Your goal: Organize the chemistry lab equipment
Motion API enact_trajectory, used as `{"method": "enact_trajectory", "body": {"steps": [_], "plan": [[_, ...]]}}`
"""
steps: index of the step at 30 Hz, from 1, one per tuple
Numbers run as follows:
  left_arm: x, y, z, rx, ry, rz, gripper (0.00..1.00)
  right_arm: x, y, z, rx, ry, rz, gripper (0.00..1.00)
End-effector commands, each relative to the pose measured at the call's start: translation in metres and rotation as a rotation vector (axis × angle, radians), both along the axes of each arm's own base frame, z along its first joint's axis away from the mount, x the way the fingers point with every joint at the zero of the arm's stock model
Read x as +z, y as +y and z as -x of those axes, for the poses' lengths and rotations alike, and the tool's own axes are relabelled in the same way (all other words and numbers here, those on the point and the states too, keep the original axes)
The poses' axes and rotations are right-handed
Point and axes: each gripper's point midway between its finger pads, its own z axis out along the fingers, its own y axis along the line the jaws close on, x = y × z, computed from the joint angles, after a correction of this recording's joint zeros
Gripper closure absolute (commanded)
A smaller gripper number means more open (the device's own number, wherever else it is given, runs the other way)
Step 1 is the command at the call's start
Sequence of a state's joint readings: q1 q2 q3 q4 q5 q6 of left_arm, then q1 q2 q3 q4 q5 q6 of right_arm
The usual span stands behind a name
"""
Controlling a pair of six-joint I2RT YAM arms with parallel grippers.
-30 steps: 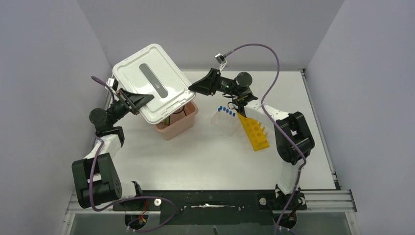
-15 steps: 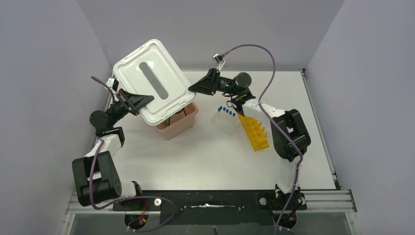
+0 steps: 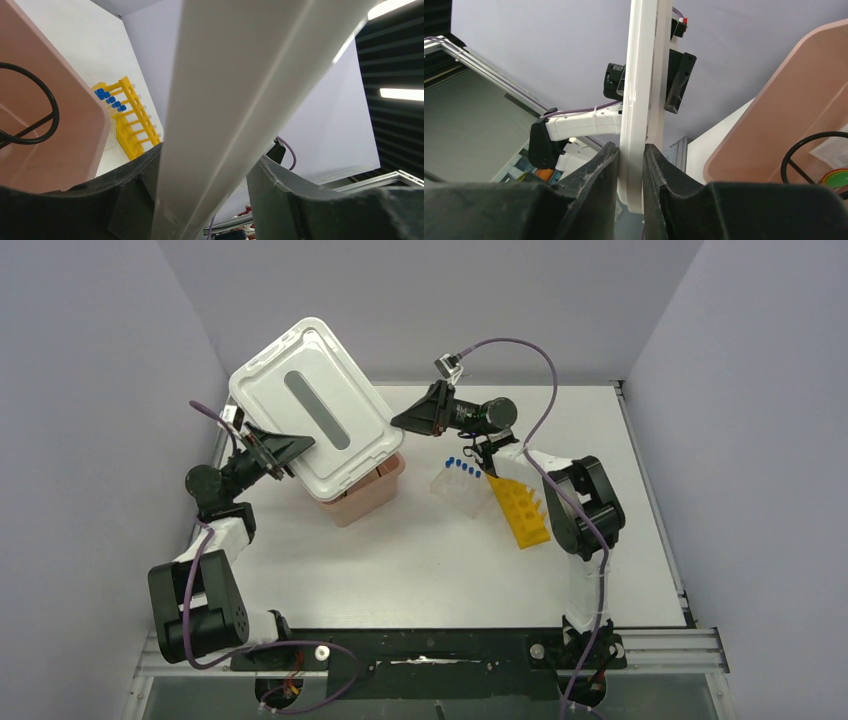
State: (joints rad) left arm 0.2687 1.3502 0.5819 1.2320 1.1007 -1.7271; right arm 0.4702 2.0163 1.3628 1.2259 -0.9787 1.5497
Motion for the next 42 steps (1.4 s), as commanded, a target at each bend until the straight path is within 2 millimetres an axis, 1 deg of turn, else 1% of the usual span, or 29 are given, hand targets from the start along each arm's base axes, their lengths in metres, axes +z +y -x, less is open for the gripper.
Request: {"method": "enact_trajectory", "body": {"steps": [1, 4, 6, 7, 8, 9, 10, 11, 13, 14, 16, 18, 22, 25, 27, 31, 33, 35, 37, 39, 42], "plan": [[0.015, 0.007, 0.000, 0.053, -0.093, -0.057, 0.45, 0.054, -0.026, 0.005, -0.012, -0.101, -0.139, 1.00], [0.016, 0.011, 0.000, 0.074, -0.101, -0.075, 0.43, 0.054, -0.033, -0.002, -0.030, -0.048, -0.150, 1.00], [0.012, 0.015, -0.004, 0.104, -0.088, -0.099, 0.44, 0.052, -0.035, -0.006, -0.036, -0.019, -0.153, 1.00], [0.009, 0.017, -0.006, 0.123, -0.084, -0.116, 0.48, 0.050, -0.034, -0.007, -0.036, -0.012, -0.148, 1.00], [0.005, 0.019, -0.009, 0.141, -0.072, -0.131, 0.56, 0.048, -0.034, -0.008, -0.038, -0.011, -0.141, 1.00], [0.002, 0.020, -0.011, 0.155, -0.064, -0.142, 0.67, 0.045, -0.031, -0.008, -0.034, -0.008, -0.129, 1.00], [0.001, 0.021, -0.012, 0.161, -0.063, -0.150, 0.83, 0.042, -0.029, -0.008, -0.030, -0.008, -0.118, 1.00], [-0.001, 0.021, -0.012, 0.163, -0.062, -0.153, 0.99, 0.039, -0.026, -0.008, -0.025, -0.008, -0.110, 0.94], [0.000, 0.021, -0.012, 0.165, -0.072, -0.152, 1.00, 0.036, -0.020, -0.004, -0.010, -0.013, -0.095, 0.77], [0.001, 0.021, -0.012, 0.164, -0.079, -0.152, 1.00, 0.034, -0.016, -0.003, 0.000, -0.014, -0.088, 0.71], [0.003, 0.020, -0.011, 0.167, -0.098, -0.154, 1.00, 0.031, -0.008, 0.001, 0.019, -0.014, -0.071, 0.54], [0.004, 0.020, -0.010, 0.172, -0.113, -0.160, 1.00, 0.028, -0.002, 0.003, 0.029, -0.021, -0.051, 0.46], [0.005, 0.020, -0.008, 0.176, -0.126, -0.168, 1.00, 0.023, 0.006, 0.003, 0.020, -0.037, -0.006, 0.34], [0.014, 0.018, -0.002, 0.164, -0.156, -0.137, 1.00, 0.010, 0.014, 0.001, 0.007, -0.030, 0.061, 0.32], [0.026, 0.015, 0.005, 0.142, -0.194, -0.106, 1.00, -0.002, 0.017, -0.003, -0.010, -0.017, 0.109, 0.32], [0.048, 0.011, 0.018, 0.105, -0.261, -0.044, 1.00, -0.019, 0.016, -0.016, -0.093, 0.002, 0.179, 0.31], [0.056, 0.010, 0.023, 0.090, -0.280, -0.020, 1.00, -0.019, 0.011, -0.022, -0.134, 0.012, 0.186, 0.31], [0.060, 0.010, 0.025, 0.083, -0.287, -0.016, 1.00, -0.015, 0.006, -0.024, -0.152, 0.007, 0.169, 0.31], [0.055, 0.010, 0.022, 0.089, -0.271, -0.031, 1.00, -0.004, 0.003, -0.020, -0.137, -0.006, 0.131, 0.30], [0.050, 0.011, 0.018, 0.103, -0.259, -0.042, 1.00, 0.003, 0.005, -0.016, -0.116, -0.019, 0.111, 0.30], [0.045, 0.013, 0.016, 0.111, -0.245, -0.038, 1.00, 0.009, 0.013, -0.007, -0.077, -0.037, 0.090, 0.32]]}}
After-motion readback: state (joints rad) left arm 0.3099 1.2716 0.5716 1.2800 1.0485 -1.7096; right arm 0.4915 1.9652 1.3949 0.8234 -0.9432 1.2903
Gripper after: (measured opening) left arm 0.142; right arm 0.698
